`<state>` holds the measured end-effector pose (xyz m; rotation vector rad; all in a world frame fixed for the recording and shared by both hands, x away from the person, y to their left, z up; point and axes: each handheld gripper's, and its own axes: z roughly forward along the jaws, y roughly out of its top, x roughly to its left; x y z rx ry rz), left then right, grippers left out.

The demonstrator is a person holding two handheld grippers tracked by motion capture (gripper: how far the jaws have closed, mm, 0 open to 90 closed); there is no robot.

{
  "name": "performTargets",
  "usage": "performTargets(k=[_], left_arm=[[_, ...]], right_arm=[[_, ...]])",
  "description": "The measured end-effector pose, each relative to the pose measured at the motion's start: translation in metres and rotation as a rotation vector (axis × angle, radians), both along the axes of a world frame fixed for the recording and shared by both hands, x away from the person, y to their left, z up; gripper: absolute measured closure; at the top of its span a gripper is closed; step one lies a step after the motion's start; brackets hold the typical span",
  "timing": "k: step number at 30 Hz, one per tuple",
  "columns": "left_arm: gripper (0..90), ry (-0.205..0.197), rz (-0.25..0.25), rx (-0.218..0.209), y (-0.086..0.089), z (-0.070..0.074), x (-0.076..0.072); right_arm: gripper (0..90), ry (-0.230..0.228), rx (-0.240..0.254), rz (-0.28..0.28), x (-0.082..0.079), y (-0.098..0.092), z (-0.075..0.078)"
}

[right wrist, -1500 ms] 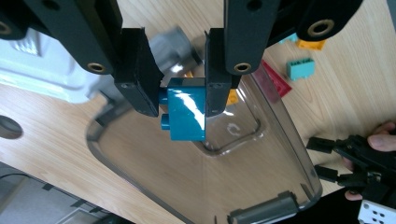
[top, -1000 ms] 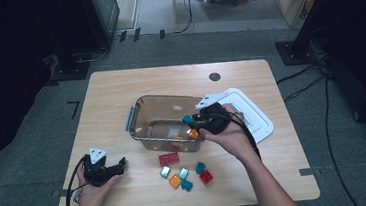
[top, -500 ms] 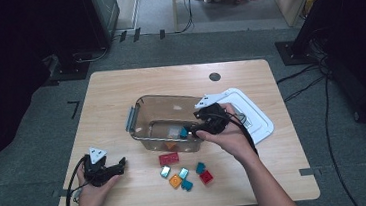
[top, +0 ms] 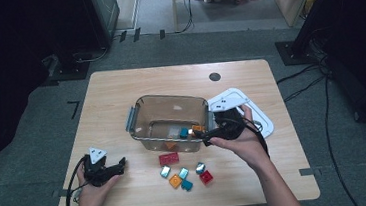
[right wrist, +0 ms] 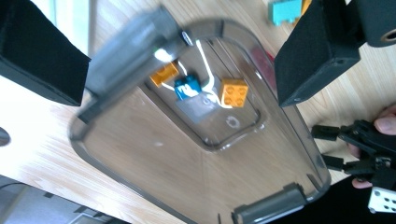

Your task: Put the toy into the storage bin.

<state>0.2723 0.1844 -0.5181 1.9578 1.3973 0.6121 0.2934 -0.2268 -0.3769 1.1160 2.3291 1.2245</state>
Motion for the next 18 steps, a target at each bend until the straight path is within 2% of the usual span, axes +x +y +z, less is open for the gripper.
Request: performTargets(k=[11,14,18], left_arm=[[14.6,0.0,0.001,-0.001,0.0,0.0,0.0],[14.7,0.0,0.0,0.0,0.0,0.0,0.0],[14.6,0.0,0.001,-0.001,0.0,0.0,0.0]], right_arm=[[0.4,0.018,0.003,-0.066,-0.026,-0.034,-0.015],[0.4,0.024,0.0,-0.072,-0.03,-0.038,-0.019],[0.4,0.043,-0.006,-0.086,-0.04,-0.046,-0.034]])
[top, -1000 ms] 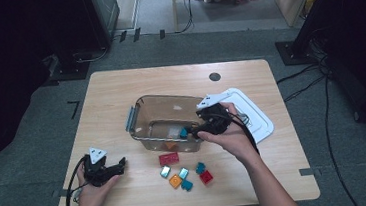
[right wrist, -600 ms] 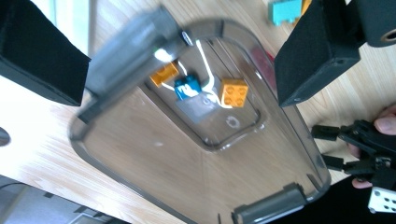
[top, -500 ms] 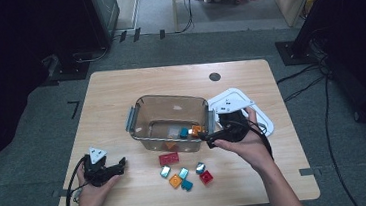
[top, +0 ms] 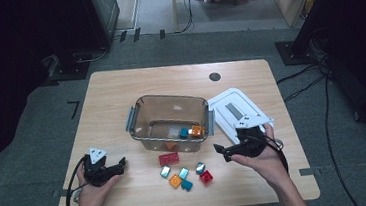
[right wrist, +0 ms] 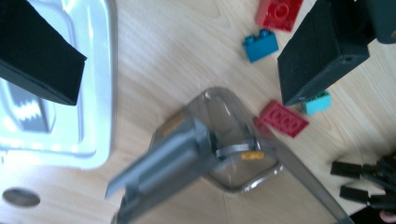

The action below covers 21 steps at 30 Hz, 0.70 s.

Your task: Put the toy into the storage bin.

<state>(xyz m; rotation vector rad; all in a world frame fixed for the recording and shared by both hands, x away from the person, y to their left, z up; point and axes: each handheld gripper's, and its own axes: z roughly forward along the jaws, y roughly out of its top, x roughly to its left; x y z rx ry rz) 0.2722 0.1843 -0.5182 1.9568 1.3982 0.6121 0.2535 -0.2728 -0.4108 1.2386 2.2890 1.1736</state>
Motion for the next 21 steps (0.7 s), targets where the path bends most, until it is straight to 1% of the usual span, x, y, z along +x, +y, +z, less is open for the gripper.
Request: performTargets(k=[9,10,11,15,16,21], left_arm=[[14.6,0.0,0.0,0.001,0.0,0.0,0.0],[14.6,0.0,0.0,0.001,0.0,0.0,0.0],[14.7,0.001,-0.003,0.001,0.0,0.0,0.0],[14.7,0.0,-0.001,0.001,0.0,0.0,0.002],[14.7,0.0,0.0,0.0,0.0,0.0,0.002],[14.7,0.0,0.0,0.0,0.0,0.0,0.002]], right_arm=[[1.1,0.057,-0.002,-0.005,-0.012,0.001,-0.036],[1.1,0.057,-0.002,-0.005,-0.012,0.001,-0.036],[2.6,0.067,-0.006,-0.008,-0.015,0.004,-0.044],[4.4,0.074,-0.021,-0.013,-0.021,0.01,-0.057],[4.7,0.082,-0.019,-0.014,-0.023,0.012,-0.06],[6.5,0.114,-0.034,0.009,-0.032,0.019,-0.077]])
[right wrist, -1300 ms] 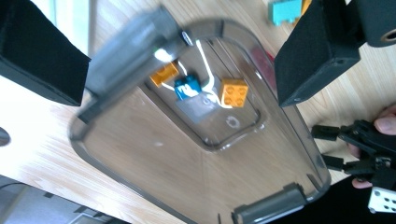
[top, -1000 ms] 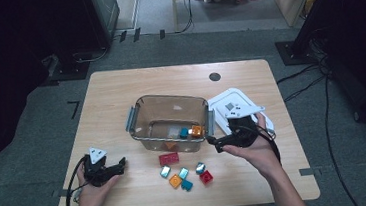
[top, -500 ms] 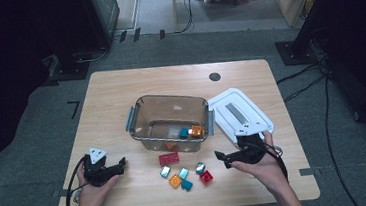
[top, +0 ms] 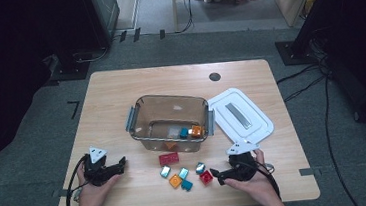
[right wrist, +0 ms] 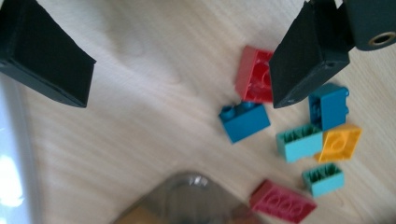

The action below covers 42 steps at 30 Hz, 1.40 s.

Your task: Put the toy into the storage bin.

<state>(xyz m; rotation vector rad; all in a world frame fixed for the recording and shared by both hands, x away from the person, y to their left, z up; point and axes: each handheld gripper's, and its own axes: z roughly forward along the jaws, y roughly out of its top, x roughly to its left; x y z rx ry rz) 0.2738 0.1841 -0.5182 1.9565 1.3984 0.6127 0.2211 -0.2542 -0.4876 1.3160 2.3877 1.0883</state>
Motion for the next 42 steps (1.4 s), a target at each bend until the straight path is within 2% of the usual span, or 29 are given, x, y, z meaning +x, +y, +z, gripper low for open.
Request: performTargets(k=[9,12,14,16,17,18,19,20,22,23,26,28,29,37,42], left_arm=[[14.8,0.0,0.0,0.0,0.0,0.0,0.0],[14.8,0.0,-0.001,0.0,0.0,0.0,0.0],[14.8,0.0,-0.001,0.0,0.0,0.0,0.0],[14.9,-0.001,0.001,-0.001,0.0,0.0,0.001],[14.9,-0.001,0.001,-0.001,0.0,0.0,0.001],[14.9,-0.001,0.0,-0.001,0.0,0.0,0.001],[14.9,-0.001,0.0,-0.001,0.0,0.0,0.001],[14.9,-0.001,0.0,-0.001,0.0,0.0,0.001],[14.9,-0.001,0.0,-0.001,0.0,0.0,0.001],[14.9,-0.001,0.0,-0.001,0.0,0.0,0.001],[15.0,0.0,0.005,0.0,-0.001,0.0,0.002],[15.1,0.0,0.006,0.0,-0.001,0.0,0.002],[15.1,0.0,0.01,-0.001,-0.001,0.0,0.002],[15.3,0.0,0.009,0.0,-0.001,0.0,0.001],[15.2,0.0,0.009,0.0,-0.001,0.0,0.002]], right_arm=[[13.9,0.011,-0.001,0.076,-0.012,0.021,-0.011],[14.9,0.038,0.047,0.106,-0.016,0.029,-0.013],[16.7,0.03,0.015,0.119,-0.019,0.035,-0.014],[21.7,0.005,-0.045,0.124,-0.022,0.04,-0.017],[24.6,0.001,-0.058,0.127,-0.022,0.041,-0.018],[28.5,-0.004,-0.064,0.128,-0.022,0.041,-0.019],[28.5,-0.004,-0.064,0.128,-0.022,0.041,-0.019],[34.5,-0.008,-0.073,0.125,-0.02,0.039,-0.022],[40.1,-0.017,-0.069,0.129,-0.019,0.037,-0.022],[40.1,-0.017,-0.069,0.129,-0.019,0.037,-0.022],[50.3,-0.052,-0.074,0.107,-0.019,0.031,-0.024],[53.1,-0.06,-0.068,0.098,-0.019,0.027,-0.024],[58.9,-0.063,-0.046,0.085,-0.017,0.022,-0.025],[60.0,-0.074,-0.031,0.066,-0.009,0.01,-0.021],[60.0,-0.072,-0.004,0.051,-0.006,-0.001,-0.014]])
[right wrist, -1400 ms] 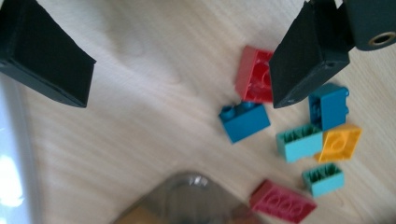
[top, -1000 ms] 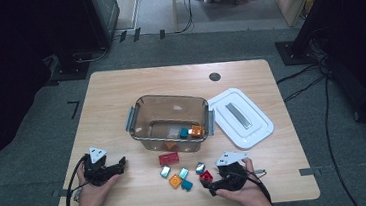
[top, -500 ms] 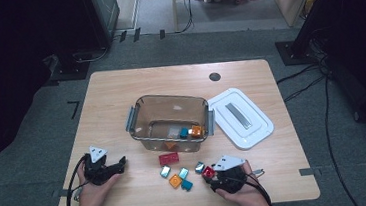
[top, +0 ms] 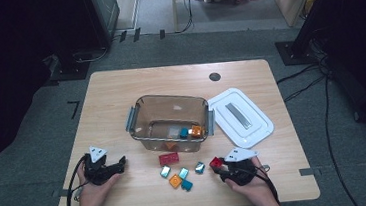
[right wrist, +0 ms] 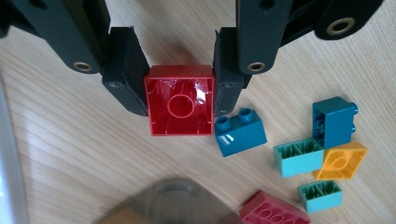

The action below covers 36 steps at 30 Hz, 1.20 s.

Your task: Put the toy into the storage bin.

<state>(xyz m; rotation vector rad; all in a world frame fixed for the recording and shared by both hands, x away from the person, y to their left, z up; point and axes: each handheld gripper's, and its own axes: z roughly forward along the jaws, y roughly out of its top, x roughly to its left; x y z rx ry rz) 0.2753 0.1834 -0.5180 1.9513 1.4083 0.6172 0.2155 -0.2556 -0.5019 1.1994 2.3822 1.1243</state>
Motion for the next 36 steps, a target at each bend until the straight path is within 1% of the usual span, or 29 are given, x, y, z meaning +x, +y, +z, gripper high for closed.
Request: performTargets(k=[4,7,10,13,16,19,22,32,36], left_arm=[[15.3,0.0,0.0,0.0,0.0,0.0,0.0],[15.3,0.0,-0.001,0.0,0.0,0.0,0.0],[15.3,0.0,-0.001,0.0,0.0,0.0,0.0],[15.3,0.0,-0.001,0.0,0.0,0.0,0.0],[15.3,-0.002,-0.004,0.0,0.0,0.0,-0.001],[15.3,-0.001,-0.006,0.0,0.0,0.0,-0.002],[15.3,-0.001,-0.006,0.0,0.0,0.0,-0.002],[15.2,-0.002,-0.005,-0.001,0.0,0.0,-0.001],[15.3,-0.001,-0.004,0.001,-0.001,0.0,-0.001]], right_arm=[[60.0,0.017,0.026,-0.015,0.004,-0.008,0.005],[60.0,0.002,0.034,-0.009,0.007,-0.01,0.011],[60.0,0.003,0.058,0.004,0.01,-0.008,0.017],[60.0,-0.01,0.055,0.009,0.013,-0.007,0.022],[60.0,-0.006,0.067,0.007,0.017,-0.01,0.029],[60.1,0.0,0.062,0.013,0.021,-0.012,0.034],[60.0,0.0,0.04,0.009,0.024,-0.014,0.04],[60.1,-0.006,0.04,-0.006,0.034,-0.028,0.064],[60.1,-0.005,0.037,-0.002,0.038,-0.032,0.07]])
